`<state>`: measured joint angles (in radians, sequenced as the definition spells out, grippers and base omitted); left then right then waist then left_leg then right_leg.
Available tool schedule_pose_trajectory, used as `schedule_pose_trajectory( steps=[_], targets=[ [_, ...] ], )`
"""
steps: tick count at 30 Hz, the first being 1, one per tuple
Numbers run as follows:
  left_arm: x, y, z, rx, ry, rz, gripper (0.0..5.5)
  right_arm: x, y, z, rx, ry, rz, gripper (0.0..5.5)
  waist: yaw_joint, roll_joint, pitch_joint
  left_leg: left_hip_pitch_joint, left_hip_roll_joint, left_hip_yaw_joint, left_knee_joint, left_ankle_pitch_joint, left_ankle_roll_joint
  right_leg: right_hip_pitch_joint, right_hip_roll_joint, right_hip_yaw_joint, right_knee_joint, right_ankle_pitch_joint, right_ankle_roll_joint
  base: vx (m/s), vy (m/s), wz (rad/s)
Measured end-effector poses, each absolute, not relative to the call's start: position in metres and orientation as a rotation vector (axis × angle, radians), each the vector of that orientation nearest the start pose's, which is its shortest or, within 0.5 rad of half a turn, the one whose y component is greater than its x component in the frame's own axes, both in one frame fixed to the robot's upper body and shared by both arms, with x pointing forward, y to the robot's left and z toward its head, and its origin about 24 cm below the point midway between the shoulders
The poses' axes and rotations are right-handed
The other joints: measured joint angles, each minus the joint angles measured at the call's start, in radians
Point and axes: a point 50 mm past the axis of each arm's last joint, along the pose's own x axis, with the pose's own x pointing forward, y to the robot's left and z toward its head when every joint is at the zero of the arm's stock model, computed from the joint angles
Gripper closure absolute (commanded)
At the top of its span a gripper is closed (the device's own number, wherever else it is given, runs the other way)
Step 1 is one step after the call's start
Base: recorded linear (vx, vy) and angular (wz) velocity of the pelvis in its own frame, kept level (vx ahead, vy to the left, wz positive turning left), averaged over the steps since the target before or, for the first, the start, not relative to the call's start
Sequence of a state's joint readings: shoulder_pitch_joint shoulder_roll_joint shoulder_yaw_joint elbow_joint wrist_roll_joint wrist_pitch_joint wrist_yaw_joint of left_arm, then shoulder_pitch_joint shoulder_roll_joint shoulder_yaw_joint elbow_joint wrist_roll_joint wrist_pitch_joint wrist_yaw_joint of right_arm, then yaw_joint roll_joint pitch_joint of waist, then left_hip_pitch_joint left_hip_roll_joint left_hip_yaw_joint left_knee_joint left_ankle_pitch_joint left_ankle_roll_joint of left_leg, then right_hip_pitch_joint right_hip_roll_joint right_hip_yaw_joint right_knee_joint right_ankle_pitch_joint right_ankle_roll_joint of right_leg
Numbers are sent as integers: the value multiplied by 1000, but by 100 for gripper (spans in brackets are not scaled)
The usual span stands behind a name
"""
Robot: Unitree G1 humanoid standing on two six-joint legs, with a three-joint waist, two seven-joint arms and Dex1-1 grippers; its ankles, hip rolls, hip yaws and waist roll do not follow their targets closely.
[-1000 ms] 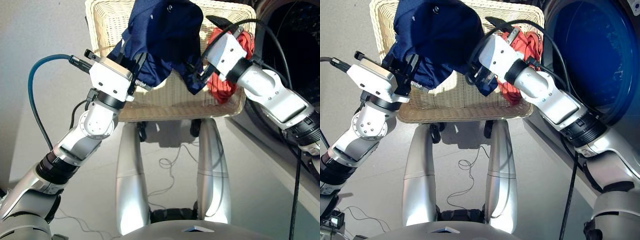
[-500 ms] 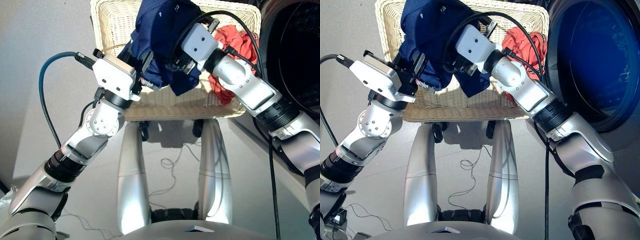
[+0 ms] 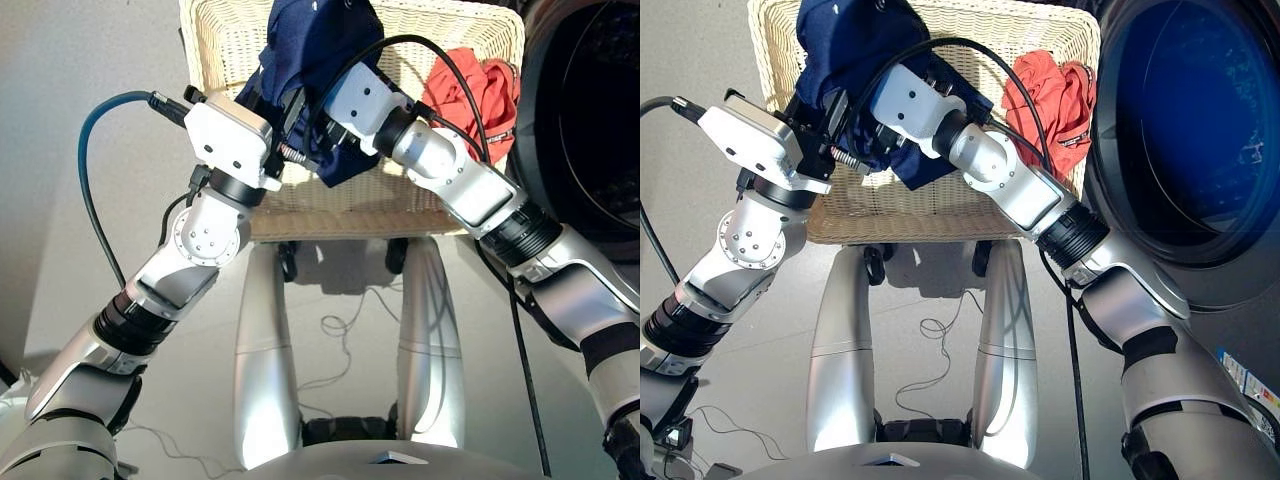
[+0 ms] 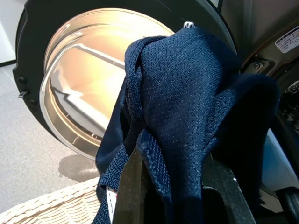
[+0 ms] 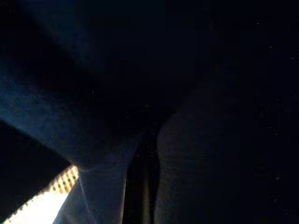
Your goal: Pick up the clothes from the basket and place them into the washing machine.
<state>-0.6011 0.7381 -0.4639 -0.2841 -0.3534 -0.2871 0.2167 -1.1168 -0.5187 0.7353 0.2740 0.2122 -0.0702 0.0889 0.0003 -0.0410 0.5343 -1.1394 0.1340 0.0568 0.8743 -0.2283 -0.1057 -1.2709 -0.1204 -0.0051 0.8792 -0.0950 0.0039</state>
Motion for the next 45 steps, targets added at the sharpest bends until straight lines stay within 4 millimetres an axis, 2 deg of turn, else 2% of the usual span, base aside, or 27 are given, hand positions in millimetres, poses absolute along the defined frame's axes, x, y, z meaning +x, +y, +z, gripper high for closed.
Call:
schedule_pose_trajectory(
  steps=[2,3,4,7,12,15,18,24,28,31,37,40,45],
  targets=[
    [266,115,244,274,-886,-464,257,345,-41,254,-734,-636,681,550,0,0,0,-8,0,0,4,0,0,-8,0,1,4,0,-1,0,0,0],
    [266,115,244,273,-886,-460,257,345,-42,255,-731,-640,672,550,0,0,0,-13,0,0,9,0,0,-14,0,3,8,0,-1,0,0,0],
    [266,115,244,273,-888,-457,0,345,-42,255,-727,-644,664,550,1,0,0,-18,0,0,12,0,0,-18,0,3,11,0,-1,0,0,0],
    [267,119,247,263,-898,-426,0,346,-49,256,-711,-662,616,550,1,0,0,-24,0,0,18,0,0,-24,3,3,13,2,-2,0,0,0],
    [266,120,247,248,-907,-414,0,345,-78,252,-556,-711,450,550,0,0,0,-24,-1,0,19,0,0,-25,3,4,14,1,-1,0,0,0],
    [265,123,241,231,-894,-391,0,339,-103,245,-373,-736,339,550,-1,1,0,-26,-2,1,18,-1,0,-28,3,5,13,1,-1,0,0,0],
    [265,126,237,218,-884,-365,0,336,-130,228,-152,-709,204,550,-3,1,0,-29,-2,1,19,-1,0,-30,3,5,14,-2,3,0,0,0],
    [264,131,228,204,-849,-330,0,333,-160,205,222,-670,-12,550,-25,1,1,-40,-2,0,30,-3,4,-40,4,8,24,-3,5,0,0,0],
    [264,132,224,201,-837,-324,0,334,-182,194,420,-649,-167,550,-27,8,1,-44,-1,1,35,-3,4,-45,6,10,28,-2,4,0,0,0],
    [263,131,223,183,-832,-313,0,333,-198,198,512,-687,-281,550,-27,19,1,-46,-1,0,36,-3,4,-47,6,11,27,-1,4,0,0,0],
    [263,130,223,169,-837,-305,0,326,-227,211,638,-774,-518,550,-27,20,1,-51,-1,-2,38,-3,4,-51,6,10,28,-1,4,0,0,0],
    [263,130,224,163,-839,-295,0,328,-243,219,678,-790,-637,550,-26,20,1,-53,-1,-2,42,-3,5,-51,6,9,29,0,5,0,0,0],
    [260,128,226,137,-847,-299,0,335,-256,231,727,-781,-774,550,-23,20,1,-59,-2,-5,52,-5,7,-51,5,8,32,1,7,0,0,0]
  ],
)
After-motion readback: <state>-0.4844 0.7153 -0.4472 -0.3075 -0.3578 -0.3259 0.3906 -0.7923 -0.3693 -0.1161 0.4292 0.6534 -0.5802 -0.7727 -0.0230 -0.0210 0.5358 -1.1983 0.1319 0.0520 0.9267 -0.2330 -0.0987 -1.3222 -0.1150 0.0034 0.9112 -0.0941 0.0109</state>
